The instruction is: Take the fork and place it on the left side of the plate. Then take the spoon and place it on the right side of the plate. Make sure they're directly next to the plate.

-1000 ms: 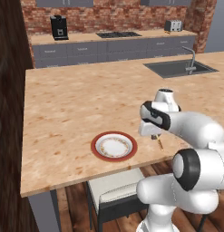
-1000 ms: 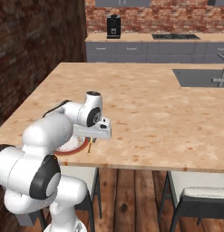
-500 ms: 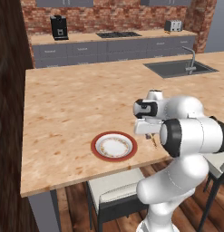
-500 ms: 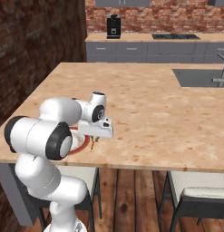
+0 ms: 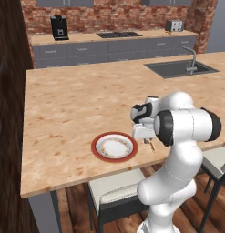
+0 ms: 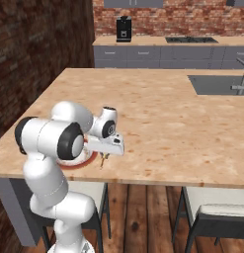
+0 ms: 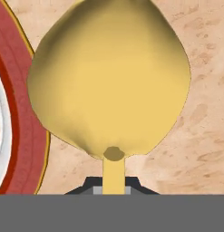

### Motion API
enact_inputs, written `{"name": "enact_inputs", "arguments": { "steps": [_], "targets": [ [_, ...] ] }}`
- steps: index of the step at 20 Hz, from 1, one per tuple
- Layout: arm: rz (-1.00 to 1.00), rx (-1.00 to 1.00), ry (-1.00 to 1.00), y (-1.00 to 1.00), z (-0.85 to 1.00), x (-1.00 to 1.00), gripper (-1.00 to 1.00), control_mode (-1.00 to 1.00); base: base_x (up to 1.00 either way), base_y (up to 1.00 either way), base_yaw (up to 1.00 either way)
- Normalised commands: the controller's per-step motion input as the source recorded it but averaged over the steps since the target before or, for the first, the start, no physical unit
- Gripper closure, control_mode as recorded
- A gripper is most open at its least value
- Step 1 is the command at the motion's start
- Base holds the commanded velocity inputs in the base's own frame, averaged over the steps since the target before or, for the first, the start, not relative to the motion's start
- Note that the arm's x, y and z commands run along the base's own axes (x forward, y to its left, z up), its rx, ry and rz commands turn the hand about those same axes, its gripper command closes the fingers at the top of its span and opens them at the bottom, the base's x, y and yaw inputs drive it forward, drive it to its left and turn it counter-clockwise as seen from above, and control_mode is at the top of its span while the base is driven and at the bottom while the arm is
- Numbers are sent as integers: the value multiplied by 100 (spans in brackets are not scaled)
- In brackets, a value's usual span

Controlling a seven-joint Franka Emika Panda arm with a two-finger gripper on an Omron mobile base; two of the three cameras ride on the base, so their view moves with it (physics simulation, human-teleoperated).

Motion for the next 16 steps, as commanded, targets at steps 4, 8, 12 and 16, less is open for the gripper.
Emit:
{"name": "enact_inputs", "arguments": {
  "steps": [4, 8, 12, 16],
  "targets": [
    [0, 0, 0, 0, -36, 5, 100, -100, 0, 0, 0],
    [0, 0, 0, 0, -22, 22, 100, -100, 0, 0, 0],
    [0, 0, 0, 0, -12, 28, -100, -100, 0, 0, 0],
    [0, 0, -3, -2, -1, 6, -100, -100, 0, 0, 0]
  ]
}}
